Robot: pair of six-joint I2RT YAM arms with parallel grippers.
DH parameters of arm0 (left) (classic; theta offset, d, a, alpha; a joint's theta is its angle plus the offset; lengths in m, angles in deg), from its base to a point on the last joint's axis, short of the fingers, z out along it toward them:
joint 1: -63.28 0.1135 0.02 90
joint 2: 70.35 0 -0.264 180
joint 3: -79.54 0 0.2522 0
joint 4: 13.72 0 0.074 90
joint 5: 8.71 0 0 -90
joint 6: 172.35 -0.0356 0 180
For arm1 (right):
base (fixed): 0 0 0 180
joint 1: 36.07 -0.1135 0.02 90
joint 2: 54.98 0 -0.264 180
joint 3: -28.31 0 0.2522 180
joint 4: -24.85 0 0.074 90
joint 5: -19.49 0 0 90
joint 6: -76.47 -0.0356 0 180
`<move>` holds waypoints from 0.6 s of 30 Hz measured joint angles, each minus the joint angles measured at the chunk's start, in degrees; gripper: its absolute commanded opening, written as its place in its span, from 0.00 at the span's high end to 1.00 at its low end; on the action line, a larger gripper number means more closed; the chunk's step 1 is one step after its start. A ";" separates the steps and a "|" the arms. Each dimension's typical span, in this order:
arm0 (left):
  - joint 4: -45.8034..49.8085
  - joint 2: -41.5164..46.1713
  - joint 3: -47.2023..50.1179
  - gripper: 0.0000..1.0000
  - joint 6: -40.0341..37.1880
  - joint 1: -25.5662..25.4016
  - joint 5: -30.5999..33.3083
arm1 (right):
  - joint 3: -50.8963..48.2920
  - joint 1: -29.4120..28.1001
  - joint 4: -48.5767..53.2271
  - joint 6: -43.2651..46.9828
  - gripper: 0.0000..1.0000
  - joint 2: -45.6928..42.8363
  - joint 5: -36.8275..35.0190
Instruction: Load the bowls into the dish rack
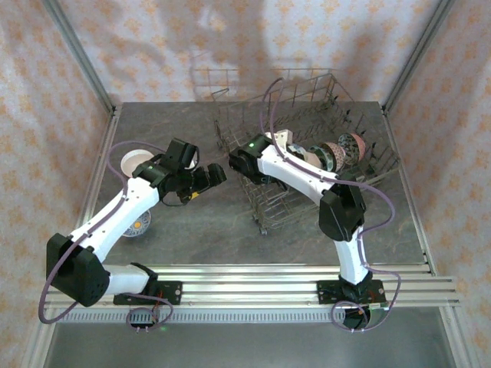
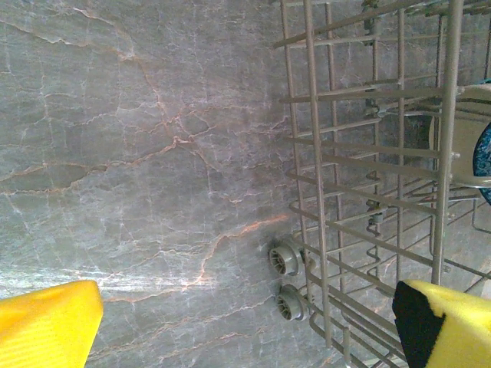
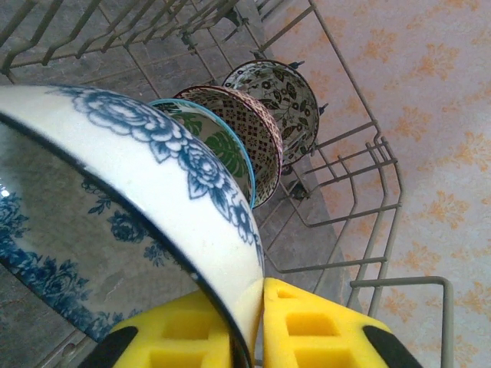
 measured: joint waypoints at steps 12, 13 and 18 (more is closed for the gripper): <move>0.02 -0.42 -0.28 0.02 0.00 -0.48 0.02 | -0.59 -1.40 -3.02 2.03 0.69 0.31 3.41; 0.02 -0.55 -0.42 0.02 0.00 -0.59 0.00 | -0.63 -1.40 -3.26 2.45 0.62 0.31 3.61; 0.04 -0.63 -0.87 0.02 0.00 -0.94 0.00 | -2.08 -1.31 -6.47 5.53 0.49 -0.33 5.57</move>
